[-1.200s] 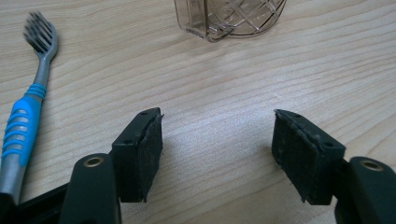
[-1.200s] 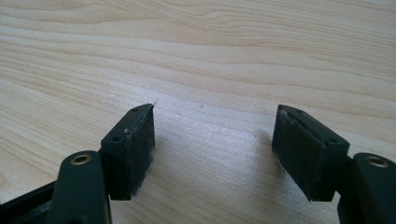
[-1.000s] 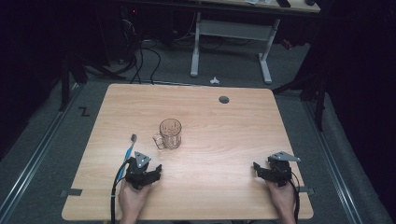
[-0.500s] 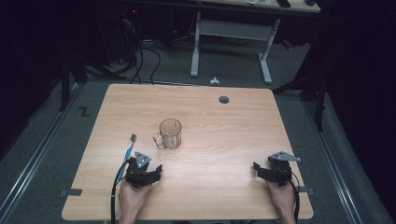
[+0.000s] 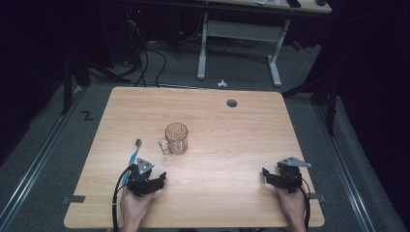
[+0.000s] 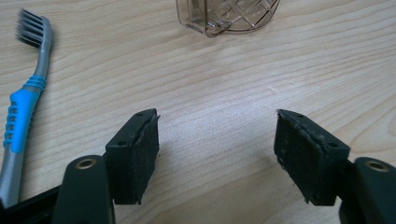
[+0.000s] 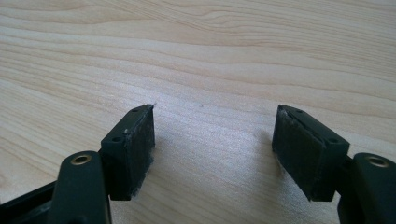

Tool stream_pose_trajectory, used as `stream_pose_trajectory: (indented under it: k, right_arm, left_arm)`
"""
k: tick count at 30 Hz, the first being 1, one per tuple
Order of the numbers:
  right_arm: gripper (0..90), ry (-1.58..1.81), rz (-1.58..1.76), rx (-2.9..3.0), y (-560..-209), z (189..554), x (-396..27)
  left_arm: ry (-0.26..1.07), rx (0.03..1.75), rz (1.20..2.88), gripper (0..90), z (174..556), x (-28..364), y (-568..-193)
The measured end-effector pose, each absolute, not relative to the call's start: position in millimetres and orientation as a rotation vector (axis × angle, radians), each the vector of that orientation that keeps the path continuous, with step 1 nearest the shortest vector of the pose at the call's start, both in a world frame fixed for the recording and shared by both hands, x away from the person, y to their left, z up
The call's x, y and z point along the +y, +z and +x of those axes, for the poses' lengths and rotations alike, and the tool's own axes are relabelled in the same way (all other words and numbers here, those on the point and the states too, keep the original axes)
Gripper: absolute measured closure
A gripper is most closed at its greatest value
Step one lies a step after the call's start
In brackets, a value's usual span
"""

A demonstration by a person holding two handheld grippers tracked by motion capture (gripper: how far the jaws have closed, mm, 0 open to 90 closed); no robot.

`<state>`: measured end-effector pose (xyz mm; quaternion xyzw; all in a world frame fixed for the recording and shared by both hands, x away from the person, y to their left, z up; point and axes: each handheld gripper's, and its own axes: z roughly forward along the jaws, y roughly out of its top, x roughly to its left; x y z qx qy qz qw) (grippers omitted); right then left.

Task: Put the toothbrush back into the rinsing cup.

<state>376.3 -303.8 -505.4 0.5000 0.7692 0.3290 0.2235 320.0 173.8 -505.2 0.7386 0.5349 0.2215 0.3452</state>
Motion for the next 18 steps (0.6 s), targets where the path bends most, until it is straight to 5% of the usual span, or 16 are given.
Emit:
stream_pose_trajectory:
  k: [18]
  right_arm:
    - [30.1, 0.907, 1.379, 2.123, -505.4, 376.3, -303.8]
  left_arm:
    - [0.58, 1.404, 1.867, 33.4, 302.4, 189.7, -493.1]
